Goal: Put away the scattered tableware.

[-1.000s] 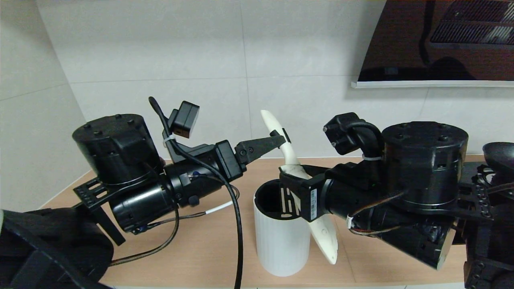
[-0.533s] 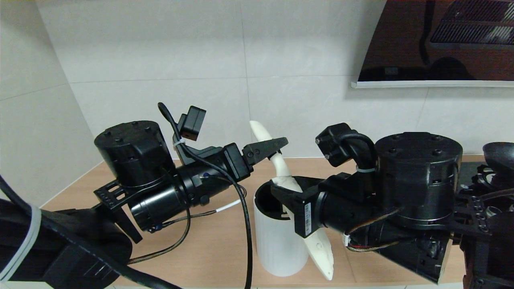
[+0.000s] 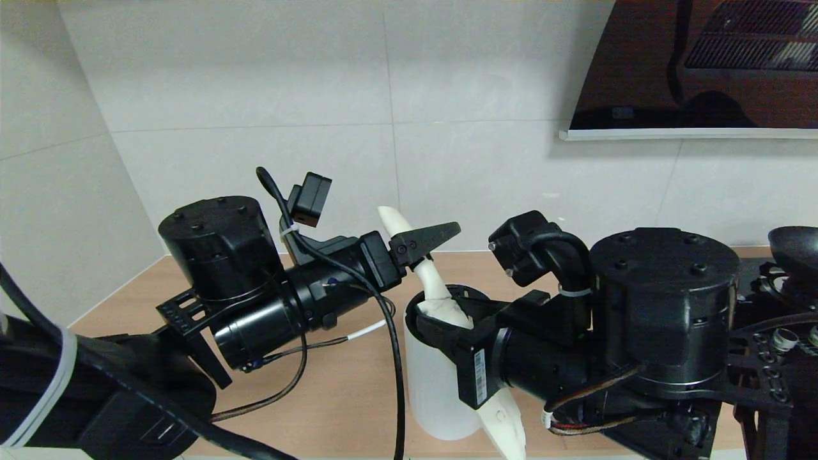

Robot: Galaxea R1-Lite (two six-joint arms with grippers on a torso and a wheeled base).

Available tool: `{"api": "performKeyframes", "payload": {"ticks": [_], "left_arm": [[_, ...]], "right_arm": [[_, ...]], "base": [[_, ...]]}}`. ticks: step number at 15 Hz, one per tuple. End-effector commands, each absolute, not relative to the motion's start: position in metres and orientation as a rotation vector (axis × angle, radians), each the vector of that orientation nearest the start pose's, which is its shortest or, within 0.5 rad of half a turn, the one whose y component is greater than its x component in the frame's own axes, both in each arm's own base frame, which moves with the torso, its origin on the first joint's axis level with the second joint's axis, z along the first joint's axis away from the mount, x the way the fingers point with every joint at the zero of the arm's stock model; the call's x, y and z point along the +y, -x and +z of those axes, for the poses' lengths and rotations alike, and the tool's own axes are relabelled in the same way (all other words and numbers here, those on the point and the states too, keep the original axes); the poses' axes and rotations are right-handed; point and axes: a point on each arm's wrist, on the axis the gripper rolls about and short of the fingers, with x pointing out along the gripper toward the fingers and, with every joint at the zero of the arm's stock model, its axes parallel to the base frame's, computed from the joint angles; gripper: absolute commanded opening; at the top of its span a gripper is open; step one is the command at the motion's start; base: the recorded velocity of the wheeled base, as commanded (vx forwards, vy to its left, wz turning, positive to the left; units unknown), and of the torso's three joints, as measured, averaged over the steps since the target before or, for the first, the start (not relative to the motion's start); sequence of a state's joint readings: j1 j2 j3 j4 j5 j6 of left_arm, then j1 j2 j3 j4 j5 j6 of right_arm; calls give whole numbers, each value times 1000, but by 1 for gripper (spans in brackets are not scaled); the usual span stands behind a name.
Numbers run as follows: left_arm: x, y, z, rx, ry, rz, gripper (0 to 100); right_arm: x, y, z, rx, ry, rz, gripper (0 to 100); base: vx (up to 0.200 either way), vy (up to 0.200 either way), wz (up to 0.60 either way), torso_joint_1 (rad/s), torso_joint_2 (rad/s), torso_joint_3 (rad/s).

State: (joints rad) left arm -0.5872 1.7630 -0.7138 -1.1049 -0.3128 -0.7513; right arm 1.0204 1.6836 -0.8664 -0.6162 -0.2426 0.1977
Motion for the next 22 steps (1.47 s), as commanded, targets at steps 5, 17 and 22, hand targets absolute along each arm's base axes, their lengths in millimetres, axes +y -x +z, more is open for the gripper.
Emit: {"api": "performKeyframes", "payload": {"ticks": [5, 17, 22], "left_arm": [[-179, -256, 184, 289, 707, -868, 0], [-185, -249, 188, 287, 706, -897, 0], [-185, -247, 192, 279, 706, -905, 0]], "right_arm": [[259, -165, 201, 243, -65, 757, 0], [256, -164, 206, 234, -91, 753, 0], [255, -164, 205, 235, -90, 751, 100]], "base": [[0, 0, 0, 0, 0, 0], [0, 0, 0, 0, 0, 0], [0, 0, 0, 0, 0, 0]]}}
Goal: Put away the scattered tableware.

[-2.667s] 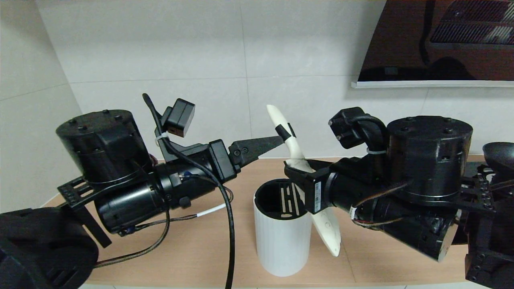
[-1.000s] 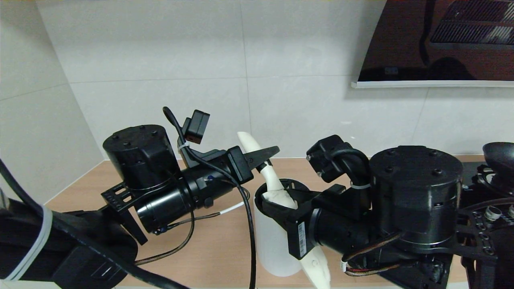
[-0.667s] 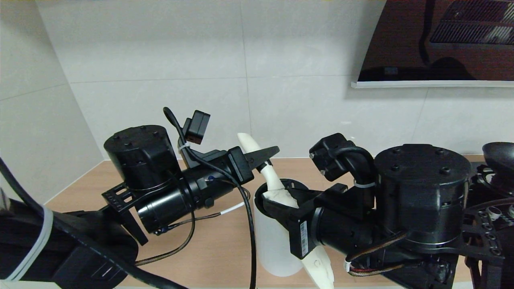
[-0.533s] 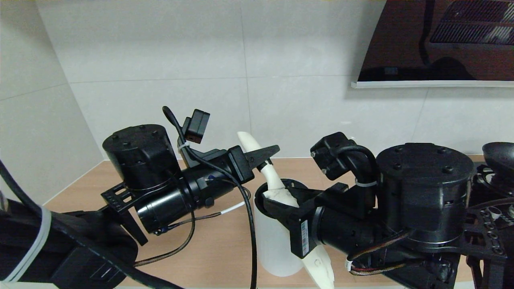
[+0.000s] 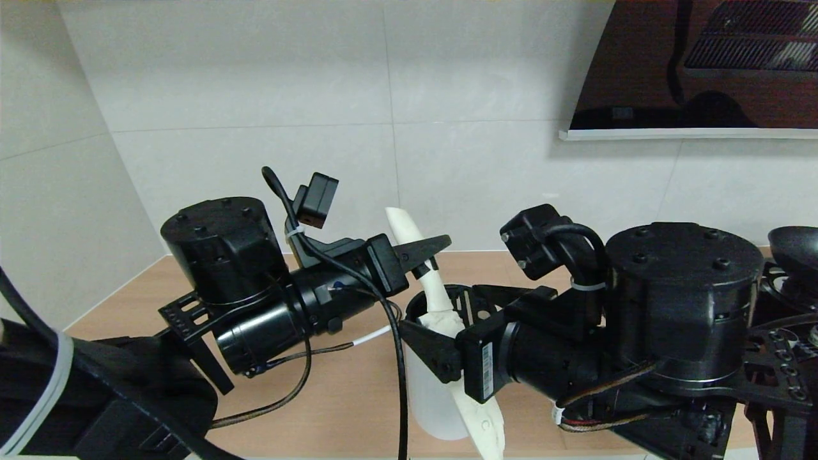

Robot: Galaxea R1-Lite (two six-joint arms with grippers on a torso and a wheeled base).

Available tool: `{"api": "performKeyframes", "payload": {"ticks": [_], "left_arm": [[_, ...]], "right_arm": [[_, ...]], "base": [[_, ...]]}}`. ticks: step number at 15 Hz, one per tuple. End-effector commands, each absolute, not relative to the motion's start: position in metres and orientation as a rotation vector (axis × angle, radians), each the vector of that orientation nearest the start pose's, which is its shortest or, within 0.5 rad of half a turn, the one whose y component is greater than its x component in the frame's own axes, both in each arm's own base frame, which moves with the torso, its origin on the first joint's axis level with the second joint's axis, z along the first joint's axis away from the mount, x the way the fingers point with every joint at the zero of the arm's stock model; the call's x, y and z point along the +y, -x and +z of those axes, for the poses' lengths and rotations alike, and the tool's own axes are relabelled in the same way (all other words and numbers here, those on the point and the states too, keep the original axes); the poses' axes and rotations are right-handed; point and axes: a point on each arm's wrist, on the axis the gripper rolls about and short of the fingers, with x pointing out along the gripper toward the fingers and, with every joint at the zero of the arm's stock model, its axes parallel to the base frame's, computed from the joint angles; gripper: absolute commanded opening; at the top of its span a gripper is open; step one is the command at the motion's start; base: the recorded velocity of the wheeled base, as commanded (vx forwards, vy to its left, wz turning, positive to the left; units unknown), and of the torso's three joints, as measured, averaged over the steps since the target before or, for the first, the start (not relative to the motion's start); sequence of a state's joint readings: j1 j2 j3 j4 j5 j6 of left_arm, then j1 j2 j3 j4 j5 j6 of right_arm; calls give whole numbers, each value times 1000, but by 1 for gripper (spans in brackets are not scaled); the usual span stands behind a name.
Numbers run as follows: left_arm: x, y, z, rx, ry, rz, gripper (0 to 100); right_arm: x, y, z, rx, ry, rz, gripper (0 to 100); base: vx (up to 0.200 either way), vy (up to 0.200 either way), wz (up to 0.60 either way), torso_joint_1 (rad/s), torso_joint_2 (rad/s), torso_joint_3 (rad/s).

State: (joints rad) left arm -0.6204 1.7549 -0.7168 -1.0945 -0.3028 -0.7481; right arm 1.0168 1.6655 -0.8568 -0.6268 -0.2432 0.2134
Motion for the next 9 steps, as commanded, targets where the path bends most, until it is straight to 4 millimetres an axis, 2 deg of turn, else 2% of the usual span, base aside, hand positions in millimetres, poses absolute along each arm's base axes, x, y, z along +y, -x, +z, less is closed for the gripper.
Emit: {"api": "performKeyframes", "payload": {"ticks": [1, 5, 7, 9], "left_arm": [[-185, -247, 193, 270, 697, -906, 0], [-186, -253, 205, 200, 647, -804, 0], [-181, -253, 248, 78, 628, -647, 0], [-175, -249, 283, 24, 626, -564, 0]], "right_arm": [[255, -164, 206, 234, -91, 752, 100], [241, -167, 219, 198, -119, 723, 100], [216, -177, 238, 142, -159, 669, 100], [195, -188, 246, 132, -170, 639, 100]], "base": [[0, 0, 0, 0, 0, 0], [0, 0, 0, 0, 0, 0], [0, 0, 0, 0, 0, 0], [0, 0, 0, 0, 0, 0]]}}
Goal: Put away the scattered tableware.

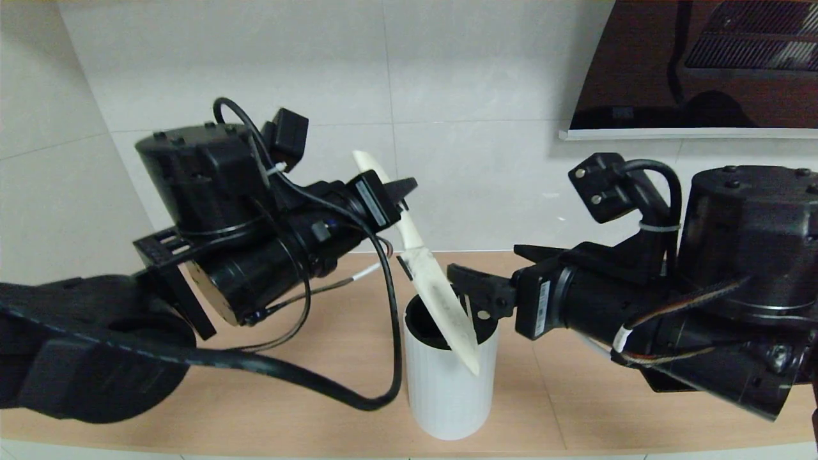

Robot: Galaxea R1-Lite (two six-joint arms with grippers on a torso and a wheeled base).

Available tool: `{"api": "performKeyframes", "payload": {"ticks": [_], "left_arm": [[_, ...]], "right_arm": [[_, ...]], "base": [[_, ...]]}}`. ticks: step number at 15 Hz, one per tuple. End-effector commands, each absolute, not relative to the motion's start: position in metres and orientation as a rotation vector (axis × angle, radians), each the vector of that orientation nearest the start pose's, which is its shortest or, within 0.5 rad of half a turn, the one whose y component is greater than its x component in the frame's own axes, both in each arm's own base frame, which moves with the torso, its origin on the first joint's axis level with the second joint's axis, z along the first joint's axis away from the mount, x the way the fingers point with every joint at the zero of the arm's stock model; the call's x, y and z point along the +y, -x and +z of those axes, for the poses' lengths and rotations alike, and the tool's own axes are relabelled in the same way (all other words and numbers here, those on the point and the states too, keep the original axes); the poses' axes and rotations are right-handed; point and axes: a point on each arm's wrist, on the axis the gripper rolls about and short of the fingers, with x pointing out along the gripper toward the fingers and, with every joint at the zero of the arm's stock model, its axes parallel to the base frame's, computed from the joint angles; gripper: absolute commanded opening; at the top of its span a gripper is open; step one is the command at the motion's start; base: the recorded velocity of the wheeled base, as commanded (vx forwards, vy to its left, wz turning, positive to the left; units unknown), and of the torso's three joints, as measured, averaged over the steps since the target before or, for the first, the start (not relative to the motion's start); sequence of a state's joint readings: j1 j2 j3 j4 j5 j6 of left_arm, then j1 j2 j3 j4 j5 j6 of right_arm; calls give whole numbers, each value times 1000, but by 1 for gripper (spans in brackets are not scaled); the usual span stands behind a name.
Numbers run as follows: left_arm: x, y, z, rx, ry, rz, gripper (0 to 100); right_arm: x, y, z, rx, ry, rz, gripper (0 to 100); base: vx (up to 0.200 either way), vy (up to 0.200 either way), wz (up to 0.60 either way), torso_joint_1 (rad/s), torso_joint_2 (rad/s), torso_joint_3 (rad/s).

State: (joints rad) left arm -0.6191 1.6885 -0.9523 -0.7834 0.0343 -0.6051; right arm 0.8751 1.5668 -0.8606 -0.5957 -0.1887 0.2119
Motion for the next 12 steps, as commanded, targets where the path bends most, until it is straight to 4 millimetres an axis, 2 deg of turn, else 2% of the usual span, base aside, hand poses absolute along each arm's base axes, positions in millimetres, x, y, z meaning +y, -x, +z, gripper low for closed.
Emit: {"api": "performKeyframes", "payload": {"ticks": [1, 3, 6, 9, 12], "left_arm": [[-174, -248, 300, -6, 586, -494, 0], [-180, -239, 299, -31, 446, -410, 0], [-217, -218, 270, -36, 246, -285, 0], [-229, -224, 256, -127, 168, -227, 0], [-238, -234, 242, -139, 149, -199, 0]], "right_arm": [[180, -197, 248, 134, -171, 597, 100], [169, -207, 249, 131, -174, 545, 100], [169, -215, 242, 153, -164, 522, 100], [170, -217, 239, 163, -160, 519, 100], [169, -219, 238, 165, -158, 513, 100]], "base": [[0, 0, 0, 0, 0, 0], [0, 0, 0, 0, 0, 0], [0, 0, 0, 0, 0, 0], [0, 0, 0, 0, 0, 0], [0, 0, 0, 0, 0, 0]]}}
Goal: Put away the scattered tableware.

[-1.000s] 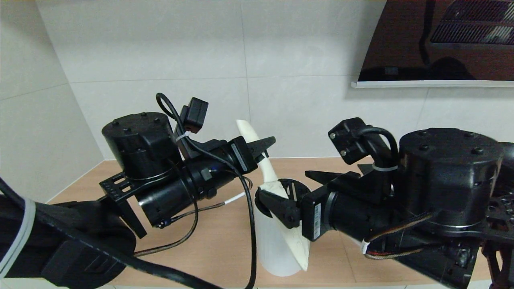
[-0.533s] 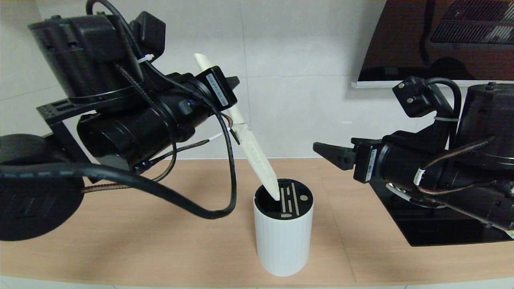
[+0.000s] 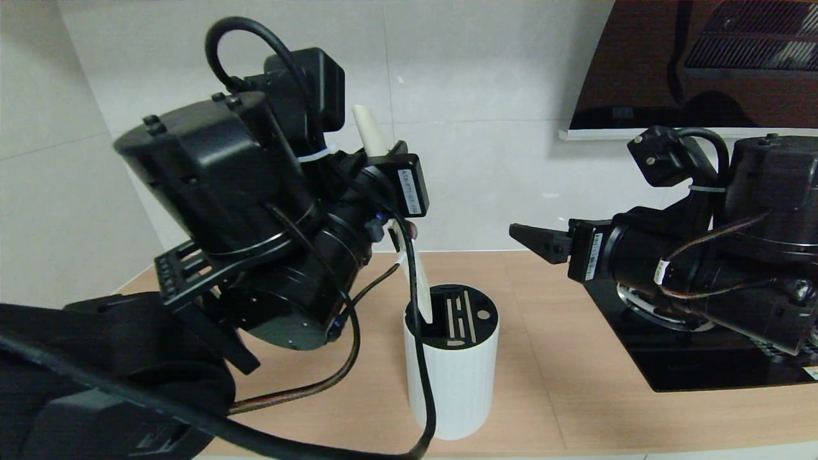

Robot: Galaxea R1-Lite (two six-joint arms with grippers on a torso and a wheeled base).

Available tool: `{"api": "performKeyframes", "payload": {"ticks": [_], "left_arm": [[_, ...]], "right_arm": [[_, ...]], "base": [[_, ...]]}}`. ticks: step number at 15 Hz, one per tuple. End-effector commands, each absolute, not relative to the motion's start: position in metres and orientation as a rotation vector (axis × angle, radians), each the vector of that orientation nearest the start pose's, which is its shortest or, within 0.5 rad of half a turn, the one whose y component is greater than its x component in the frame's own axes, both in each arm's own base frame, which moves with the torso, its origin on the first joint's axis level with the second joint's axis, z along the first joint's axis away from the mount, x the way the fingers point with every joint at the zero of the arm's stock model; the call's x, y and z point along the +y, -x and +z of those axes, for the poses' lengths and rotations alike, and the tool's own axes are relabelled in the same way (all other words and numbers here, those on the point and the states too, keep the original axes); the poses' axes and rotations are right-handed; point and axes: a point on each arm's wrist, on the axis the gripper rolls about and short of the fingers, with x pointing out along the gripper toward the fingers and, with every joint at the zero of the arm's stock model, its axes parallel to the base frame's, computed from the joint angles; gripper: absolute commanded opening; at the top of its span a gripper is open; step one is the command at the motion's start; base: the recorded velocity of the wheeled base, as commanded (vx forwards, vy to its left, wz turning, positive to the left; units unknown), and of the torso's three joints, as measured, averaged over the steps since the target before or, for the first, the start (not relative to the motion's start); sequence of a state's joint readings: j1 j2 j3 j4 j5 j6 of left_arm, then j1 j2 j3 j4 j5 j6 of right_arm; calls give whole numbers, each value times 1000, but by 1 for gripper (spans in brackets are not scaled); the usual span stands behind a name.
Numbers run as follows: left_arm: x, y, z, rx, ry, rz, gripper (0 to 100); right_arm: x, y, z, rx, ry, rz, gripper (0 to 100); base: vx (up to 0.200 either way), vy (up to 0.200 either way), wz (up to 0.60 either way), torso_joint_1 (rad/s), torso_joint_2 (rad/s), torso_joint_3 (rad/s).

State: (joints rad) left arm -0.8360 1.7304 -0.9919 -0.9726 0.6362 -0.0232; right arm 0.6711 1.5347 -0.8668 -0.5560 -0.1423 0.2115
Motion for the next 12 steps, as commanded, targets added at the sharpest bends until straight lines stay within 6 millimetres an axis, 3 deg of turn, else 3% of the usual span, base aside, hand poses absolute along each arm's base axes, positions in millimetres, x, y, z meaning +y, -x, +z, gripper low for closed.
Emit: {"api": "performKeyframes", "payload": {"ticks": [1, 12], "left_arm": [[-239, -233, 242, -140, 151, -200, 0], [-251, -246, 227, -171, 179, -182, 0]], "right_arm": [[169, -218, 238, 164, -160, 513, 100], [169, -218, 236, 169, -156, 513, 100]], "base": [[0, 0, 0, 0, 0, 0], [0, 0, 0, 0, 0, 0]]}}
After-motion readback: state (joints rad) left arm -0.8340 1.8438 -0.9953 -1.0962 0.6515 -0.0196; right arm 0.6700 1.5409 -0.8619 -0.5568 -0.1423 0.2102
